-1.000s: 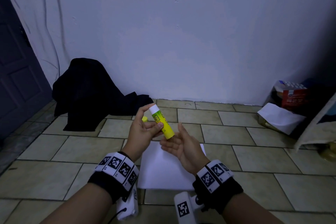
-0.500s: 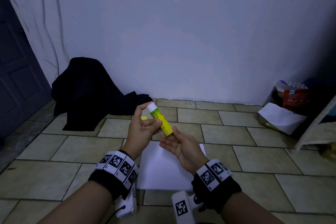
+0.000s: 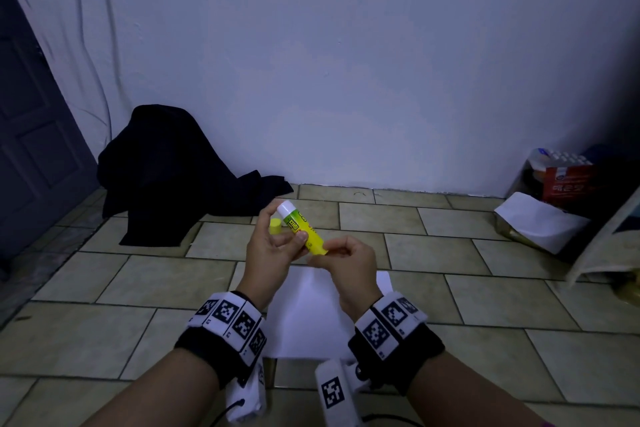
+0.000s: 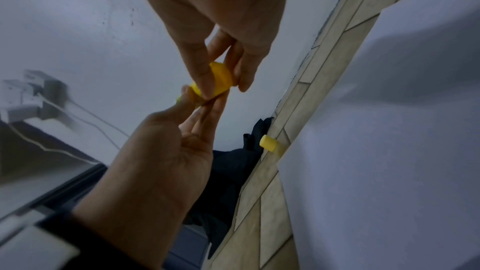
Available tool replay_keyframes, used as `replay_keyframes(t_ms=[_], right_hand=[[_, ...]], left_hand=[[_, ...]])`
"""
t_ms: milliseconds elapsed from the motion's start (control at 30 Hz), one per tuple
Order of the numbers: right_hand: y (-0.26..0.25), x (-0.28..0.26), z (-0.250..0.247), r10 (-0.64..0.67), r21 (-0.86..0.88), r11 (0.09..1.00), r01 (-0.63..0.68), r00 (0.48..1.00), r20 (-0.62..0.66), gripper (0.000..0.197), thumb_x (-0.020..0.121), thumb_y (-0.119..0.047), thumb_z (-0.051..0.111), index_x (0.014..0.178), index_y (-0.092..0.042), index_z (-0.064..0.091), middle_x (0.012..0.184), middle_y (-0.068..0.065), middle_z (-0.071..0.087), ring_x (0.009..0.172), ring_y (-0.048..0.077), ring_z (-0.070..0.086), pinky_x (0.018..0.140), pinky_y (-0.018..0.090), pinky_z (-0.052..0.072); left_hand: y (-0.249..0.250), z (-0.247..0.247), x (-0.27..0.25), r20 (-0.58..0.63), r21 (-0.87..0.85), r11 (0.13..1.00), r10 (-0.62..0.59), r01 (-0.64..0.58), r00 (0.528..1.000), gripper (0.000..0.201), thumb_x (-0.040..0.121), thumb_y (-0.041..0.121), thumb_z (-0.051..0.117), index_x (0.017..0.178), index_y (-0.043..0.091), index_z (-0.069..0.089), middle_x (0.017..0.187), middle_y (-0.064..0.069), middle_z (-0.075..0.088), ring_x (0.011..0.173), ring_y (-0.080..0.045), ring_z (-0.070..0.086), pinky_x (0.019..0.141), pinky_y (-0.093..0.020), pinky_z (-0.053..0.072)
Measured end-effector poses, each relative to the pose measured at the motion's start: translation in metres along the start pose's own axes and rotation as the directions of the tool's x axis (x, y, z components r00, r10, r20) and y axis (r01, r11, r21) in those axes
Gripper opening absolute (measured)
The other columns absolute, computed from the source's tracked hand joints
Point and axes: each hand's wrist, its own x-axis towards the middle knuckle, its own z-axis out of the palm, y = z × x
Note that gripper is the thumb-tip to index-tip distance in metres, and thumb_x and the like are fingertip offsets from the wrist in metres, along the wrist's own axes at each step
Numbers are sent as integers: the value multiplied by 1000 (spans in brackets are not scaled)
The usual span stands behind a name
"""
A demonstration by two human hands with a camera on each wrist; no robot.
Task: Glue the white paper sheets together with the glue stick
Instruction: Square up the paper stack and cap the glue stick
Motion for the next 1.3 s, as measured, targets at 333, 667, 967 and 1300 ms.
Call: replay_keyframes(t_ms=[333, 667, 967, 1300], right_hand=[[-6, 33, -25, 151, -310, 943, -121, 985, 77, 26, 87, -25, 68, 105, -7, 63, 94, 3, 62, 67, 14, 54, 57, 25, 47], [-23, 75, -7, 114, -792, 590, 156, 955, 273, 18, 86, -26, 68, 73, -16, 60, 75, -5, 56, 81, 15, 55, 76, 26, 45], [-6, 107, 48, 193, -873, 124, 472, 851, 488, 40, 90, -22, 61, 126, -6, 53, 124, 12, 56, 114, 26, 53, 90, 32, 43], [12, 135, 81, 422, -737, -89, 670, 696, 581, 80, 92, -9, 55, 153, -13, 4, 160, 11, 0, 145, 31, 16, 115, 42, 22]], left_hand=[[-25, -50, 13, -69, 369, 922, -104, 122, 992, 25, 89, 2, 63, 110, 15, 60, 95, 0, 66, 89, -13, 61, 83, -28, 47], [-42, -71, 29, 63, 758, 633, -311, 157, 948, 40, 93, 9, 58, 130, 13, 45, 109, -7, 58, 97, -19, 53, 81, -24, 35], [-59, -78, 31, 51, 800, 585, -291, 136, 955, 52, 90, 6, 63, 138, 9, 43, 121, -13, 61, 117, -27, 56, 95, -28, 41], [-65, -82, 35, 83, 794, 598, -283, 108, 956, 58, 88, 3, 65, 140, 13, 43, 126, -11, 61, 119, -26, 56, 102, -32, 42]])
